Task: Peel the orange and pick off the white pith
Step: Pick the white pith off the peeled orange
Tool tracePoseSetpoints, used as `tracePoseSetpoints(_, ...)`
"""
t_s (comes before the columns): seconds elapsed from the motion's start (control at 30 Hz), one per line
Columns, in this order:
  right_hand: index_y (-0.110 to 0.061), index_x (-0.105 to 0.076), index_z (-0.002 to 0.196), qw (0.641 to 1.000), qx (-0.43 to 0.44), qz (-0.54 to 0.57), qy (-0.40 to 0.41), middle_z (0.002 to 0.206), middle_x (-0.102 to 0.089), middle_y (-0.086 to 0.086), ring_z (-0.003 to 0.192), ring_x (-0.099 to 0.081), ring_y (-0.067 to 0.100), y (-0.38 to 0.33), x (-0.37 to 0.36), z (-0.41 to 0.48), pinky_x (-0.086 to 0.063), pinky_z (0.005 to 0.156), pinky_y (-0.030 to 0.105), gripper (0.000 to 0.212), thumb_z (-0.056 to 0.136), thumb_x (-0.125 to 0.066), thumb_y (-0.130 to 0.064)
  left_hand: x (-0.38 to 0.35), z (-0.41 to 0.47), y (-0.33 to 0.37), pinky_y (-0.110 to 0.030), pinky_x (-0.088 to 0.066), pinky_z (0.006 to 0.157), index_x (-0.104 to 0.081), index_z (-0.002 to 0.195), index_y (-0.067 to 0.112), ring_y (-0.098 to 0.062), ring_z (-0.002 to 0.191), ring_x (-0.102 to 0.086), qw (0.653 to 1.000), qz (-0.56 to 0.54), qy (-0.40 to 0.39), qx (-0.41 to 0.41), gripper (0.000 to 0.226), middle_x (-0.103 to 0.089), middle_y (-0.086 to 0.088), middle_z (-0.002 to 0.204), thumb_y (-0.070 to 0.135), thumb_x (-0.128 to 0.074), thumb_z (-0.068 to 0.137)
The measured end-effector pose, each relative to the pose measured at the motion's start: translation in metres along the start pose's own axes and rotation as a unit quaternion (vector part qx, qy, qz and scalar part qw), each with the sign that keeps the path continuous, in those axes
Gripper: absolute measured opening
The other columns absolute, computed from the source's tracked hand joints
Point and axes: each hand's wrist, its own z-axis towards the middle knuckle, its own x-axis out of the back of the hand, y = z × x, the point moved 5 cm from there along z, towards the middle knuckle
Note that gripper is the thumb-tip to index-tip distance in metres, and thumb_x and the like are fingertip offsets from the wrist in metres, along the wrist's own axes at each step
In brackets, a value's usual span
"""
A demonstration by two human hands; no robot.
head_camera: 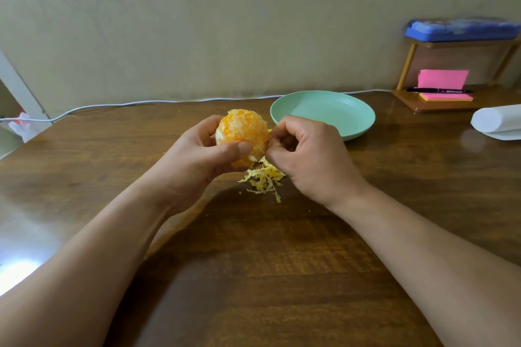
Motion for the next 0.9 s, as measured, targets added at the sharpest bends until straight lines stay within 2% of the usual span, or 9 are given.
tracePoseSetpoints(0.1, -0.02, -0.073, 0.083, 0.999, -0.003, 0.033, -0.001, 0.072, -0.069, -0.008, 0.066, -0.063, 0.008, 0.002, 0.0, 0.001, -0.053, 0.058, 0.025, 0.011, 0.094, -0.076, -0.018, -0.001, 0.0, -0.002, -0.038, -0.063, 0.092, -0.061, 0.141, 0.004, -0.029, 0.113, -0.072, 0.999, -0.035, -0.012, 0.011, 0.072, -0.071, -0.02, 0.132, 0.029, -0.084, 0.077)
tracePoseSetpoints(0.2, -0.015, -0.073, 0.084, 0.997, -0.013, 0.081, -0.011, 0.072, -0.068, -0.001, 0.066, -0.059, 0.01, 0.005, 0.0, 0.003, -0.051, 0.059, 0.027, 0.011, 0.095, -0.074, -0.015, -0.004, -0.001, -0.003, -0.035, -0.064, 0.087, -0.062, 0.139, 0.005, -0.026, 0.107, -0.074, 0.996, -0.083, -0.023, 0.03, 0.067, -0.074, -0.015, 0.125, 0.03, -0.08, 0.079)
tracePoseSetpoints(0.3, -0.011, -0.074, 0.085, 0.992, -0.026, 0.121, -0.013, 0.076, -0.069, 0.006, 0.067, -0.057, 0.009, 0.006, 0.001, 0.005, -0.05, 0.061, 0.026, 0.011, 0.096, -0.073, -0.014, -0.005, -0.002, -0.004, -0.035, -0.065, 0.087, -0.063, 0.137, 0.005, -0.029, 0.107, -0.075, 0.991, -0.118, -0.033, 0.048, 0.065, -0.074, -0.017, 0.124, 0.031, -0.08, 0.08)
tracePoseSetpoints(0.4, -0.009, -0.075, 0.088, 0.988, -0.042, 0.149, -0.016, 0.079, -0.071, 0.01, 0.07, -0.059, 0.011, 0.006, 0.001, 0.005, -0.052, 0.064, 0.031, 0.01, 0.096, -0.073, -0.013, -0.005, -0.003, -0.004, -0.035, -0.064, 0.089, -0.061, 0.142, 0.004, -0.034, 0.112, -0.074, 0.986, -0.144, -0.048, 0.063, 0.082, -0.071, -0.021, 0.133, 0.035, -0.095, 0.074)
tracePoseSetpoints(0.5, -0.011, -0.076, 0.088, 0.984, -0.051, 0.169, -0.016, 0.077, -0.071, 0.003, 0.07, -0.059, 0.009, 0.006, 0.001, 0.005, -0.052, 0.065, 0.026, 0.01, 0.097, -0.072, -0.013, -0.006, -0.004, -0.004, -0.036, -0.064, 0.092, -0.057, 0.147, 0.004, -0.038, 0.118, -0.073, 0.981, -0.171, -0.055, 0.078, 0.102, -0.068, -0.023, 0.14, 0.041, -0.102, 0.063)
tracePoseSetpoints(0.63, -0.012, -0.076, 0.088, 0.982, -0.057, 0.181, -0.012, 0.073, -0.067, -0.004, 0.069, -0.058, 0.005, 0.008, 0.002, 0.006, -0.05, 0.064, 0.021, 0.011, 0.098, -0.071, -0.013, -0.009, -0.005, -0.003, -0.037, -0.063, 0.095, -0.053, 0.149, 0.003, -0.039, 0.118, -0.073, 0.973, -0.205, -0.061, 0.085, 0.107, -0.067, -0.023, 0.141, 0.039, -0.102, 0.062)
tracePoseSetpoints(0.9, -0.012, -0.076, 0.089, 0.982, -0.064, 0.179, -0.01, 0.081, -0.073, 0.009, 0.072, -0.062, 0.01, 0.011, 0.003, 0.007, -0.054, 0.066, 0.025, 0.011, 0.098, -0.072, -0.015, -0.01, -0.007, 0.001, -0.034, -0.064, 0.087, -0.054, 0.147, 0.004, -0.037, 0.11, -0.076, 0.968, -0.228, -0.057, 0.086, 0.105, -0.072, -0.021, 0.13, 0.038, -0.103, 0.06)
